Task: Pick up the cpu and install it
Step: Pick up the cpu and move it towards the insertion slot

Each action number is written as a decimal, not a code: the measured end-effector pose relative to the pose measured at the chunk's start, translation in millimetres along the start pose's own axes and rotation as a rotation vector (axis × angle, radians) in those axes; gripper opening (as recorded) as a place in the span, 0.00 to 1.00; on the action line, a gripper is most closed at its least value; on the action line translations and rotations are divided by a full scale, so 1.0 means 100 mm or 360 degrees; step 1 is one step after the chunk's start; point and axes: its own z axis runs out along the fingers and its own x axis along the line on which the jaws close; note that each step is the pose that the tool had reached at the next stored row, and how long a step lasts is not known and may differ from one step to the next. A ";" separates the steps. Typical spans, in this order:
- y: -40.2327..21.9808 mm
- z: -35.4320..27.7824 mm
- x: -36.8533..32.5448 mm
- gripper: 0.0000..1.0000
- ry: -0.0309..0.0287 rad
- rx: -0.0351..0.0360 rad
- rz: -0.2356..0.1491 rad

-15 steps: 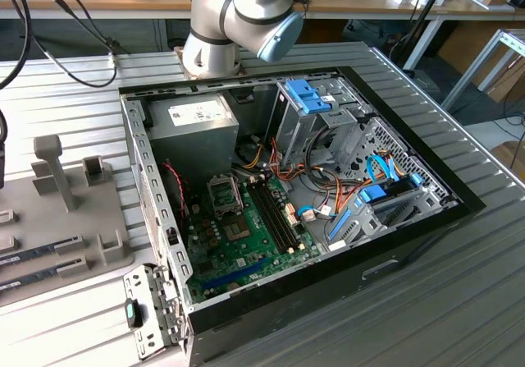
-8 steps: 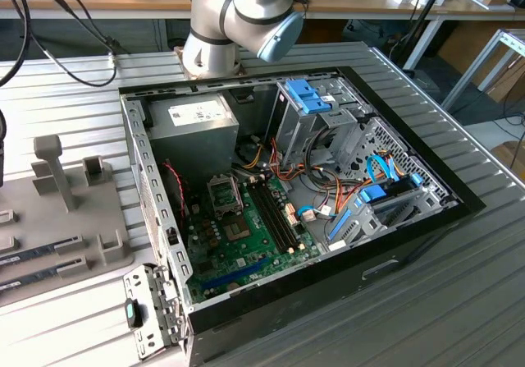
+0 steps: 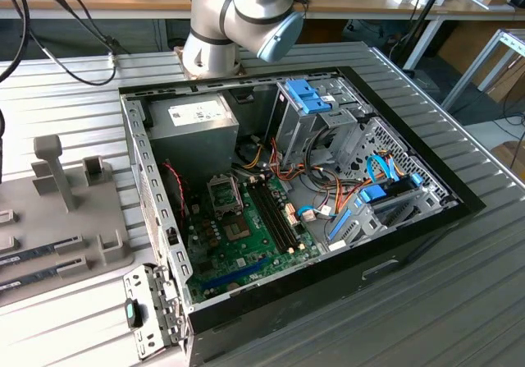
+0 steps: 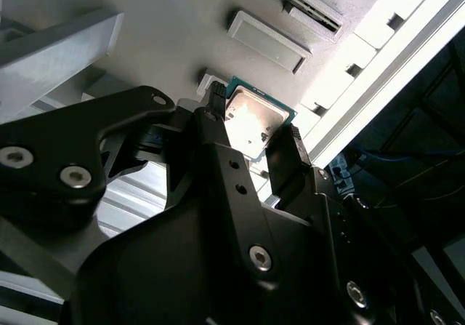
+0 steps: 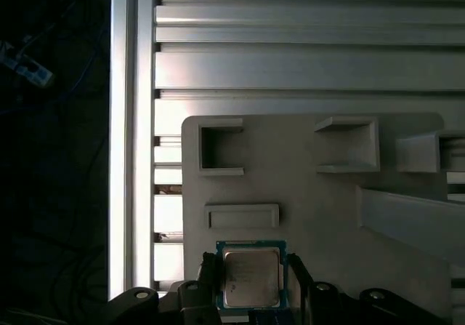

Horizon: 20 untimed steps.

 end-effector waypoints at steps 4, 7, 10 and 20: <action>0.001 -0.025 0.000 0.47 0.00001 -0.0002 0.0000; 0.001 -0.047 -0.001 0.47 0.00001 -0.0003 0.0000; 0.002 -0.072 -0.002 0.47 0.00002 -0.0003 0.0000; 0.004 -0.136 -0.003 0.47 0.00001 -0.0005 0.0000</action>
